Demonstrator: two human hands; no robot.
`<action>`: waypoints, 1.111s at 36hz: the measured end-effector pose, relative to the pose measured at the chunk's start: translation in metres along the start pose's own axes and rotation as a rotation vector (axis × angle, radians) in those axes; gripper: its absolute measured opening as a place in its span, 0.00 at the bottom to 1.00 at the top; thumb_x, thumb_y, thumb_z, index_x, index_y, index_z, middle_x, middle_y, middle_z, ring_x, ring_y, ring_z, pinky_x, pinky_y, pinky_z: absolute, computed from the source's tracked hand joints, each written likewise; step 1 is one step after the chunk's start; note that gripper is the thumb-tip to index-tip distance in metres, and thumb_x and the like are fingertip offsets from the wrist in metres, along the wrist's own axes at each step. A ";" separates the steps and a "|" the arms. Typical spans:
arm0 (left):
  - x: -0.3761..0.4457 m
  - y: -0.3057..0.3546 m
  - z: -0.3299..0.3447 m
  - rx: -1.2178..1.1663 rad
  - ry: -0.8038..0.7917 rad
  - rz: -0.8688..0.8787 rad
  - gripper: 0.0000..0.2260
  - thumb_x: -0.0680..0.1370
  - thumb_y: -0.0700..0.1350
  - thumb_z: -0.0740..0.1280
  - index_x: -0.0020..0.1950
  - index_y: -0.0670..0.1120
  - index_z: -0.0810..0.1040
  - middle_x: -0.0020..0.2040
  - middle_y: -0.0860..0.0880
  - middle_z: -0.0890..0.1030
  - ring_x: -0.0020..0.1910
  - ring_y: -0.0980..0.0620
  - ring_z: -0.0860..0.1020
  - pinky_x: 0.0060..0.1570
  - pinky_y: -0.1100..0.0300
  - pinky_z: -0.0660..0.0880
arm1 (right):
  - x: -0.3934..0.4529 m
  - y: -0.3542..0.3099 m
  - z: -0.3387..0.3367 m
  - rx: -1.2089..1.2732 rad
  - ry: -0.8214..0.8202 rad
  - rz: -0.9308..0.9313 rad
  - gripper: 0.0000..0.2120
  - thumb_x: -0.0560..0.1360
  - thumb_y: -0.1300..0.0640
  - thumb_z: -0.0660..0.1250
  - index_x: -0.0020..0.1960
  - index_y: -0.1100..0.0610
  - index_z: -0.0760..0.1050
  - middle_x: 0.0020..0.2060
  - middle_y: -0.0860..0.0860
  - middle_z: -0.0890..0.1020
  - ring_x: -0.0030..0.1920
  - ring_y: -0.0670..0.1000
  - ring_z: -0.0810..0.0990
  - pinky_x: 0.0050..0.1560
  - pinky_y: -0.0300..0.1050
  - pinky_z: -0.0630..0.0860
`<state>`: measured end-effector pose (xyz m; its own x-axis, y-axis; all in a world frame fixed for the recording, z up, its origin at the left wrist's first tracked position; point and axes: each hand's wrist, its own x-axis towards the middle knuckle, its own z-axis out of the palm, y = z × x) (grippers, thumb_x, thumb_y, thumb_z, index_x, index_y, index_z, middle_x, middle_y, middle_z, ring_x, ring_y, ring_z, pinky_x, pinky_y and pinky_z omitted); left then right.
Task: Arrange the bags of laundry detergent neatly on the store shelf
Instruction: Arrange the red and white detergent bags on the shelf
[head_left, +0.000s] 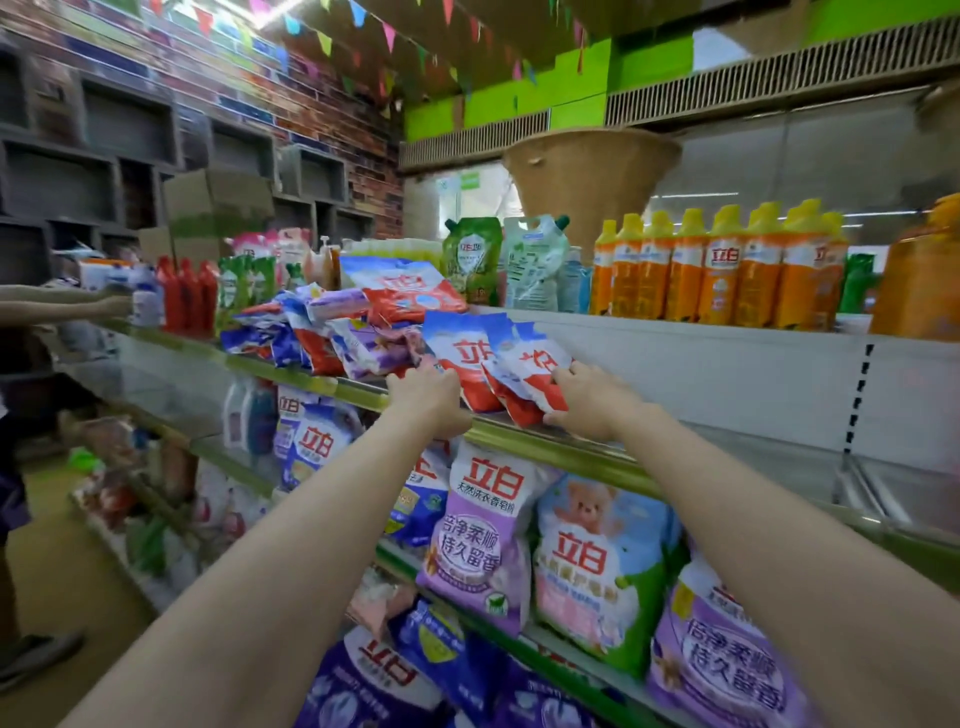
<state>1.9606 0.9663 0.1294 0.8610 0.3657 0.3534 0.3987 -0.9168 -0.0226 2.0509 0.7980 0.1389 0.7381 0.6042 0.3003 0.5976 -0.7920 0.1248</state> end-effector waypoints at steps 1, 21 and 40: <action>0.007 0.001 0.000 0.003 -0.001 0.000 0.21 0.75 0.56 0.64 0.62 0.43 0.70 0.63 0.41 0.72 0.61 0.40 0.72 0.62 0.44 0.67 | 0.006 0.003 0.001 0.010 0.006 -0.001 0.29 0.77 0.44 0.62 0.72 0.58 0.60 0.70 0.57 0.66 0.69 0.58 0.66 0.66 0.56 0.68; 0.122 0.057 0.032 -0.161 -0.108 -0.212 0.36 0.78 0.67 0.48 0.73 0.42 0.65 0.75 0.33 0.53 0.74 0.37 0.53 0.72 0.45 0.54 | 0.116 0.081 0.028 0.117 0.027 -0.025 0.27 0.78 0.43 0.58 0.72 0.56 0.61 0.70 0.55 0.67 0.69 0.56 0.66 0.67 0.57 0.67; 0.183 0.153 0.025 -1.177 0.216 -0.193 0.19 0.82 0.48 0.59 0.61 0.33 0.75 0.60 0.34 0.77 0.61 0.37 0.74 0.59 0.49 0.70 | 0.136 0.147 0.049 0.362 0.050 0.226 0.21 0.81 0.50 0.56 0.69 0.61 0.64 0.67 0.61 0.70 0.65 0.61 0.71 0.65 0.51 0.69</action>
<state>2.1874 0.8970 0.1671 0.7036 0.5815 0.4083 -0.1125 -0.4762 0.8721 2.2544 0.7676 0.1519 0.8522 0.4068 0.3290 0.5005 -0.8169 -0.2865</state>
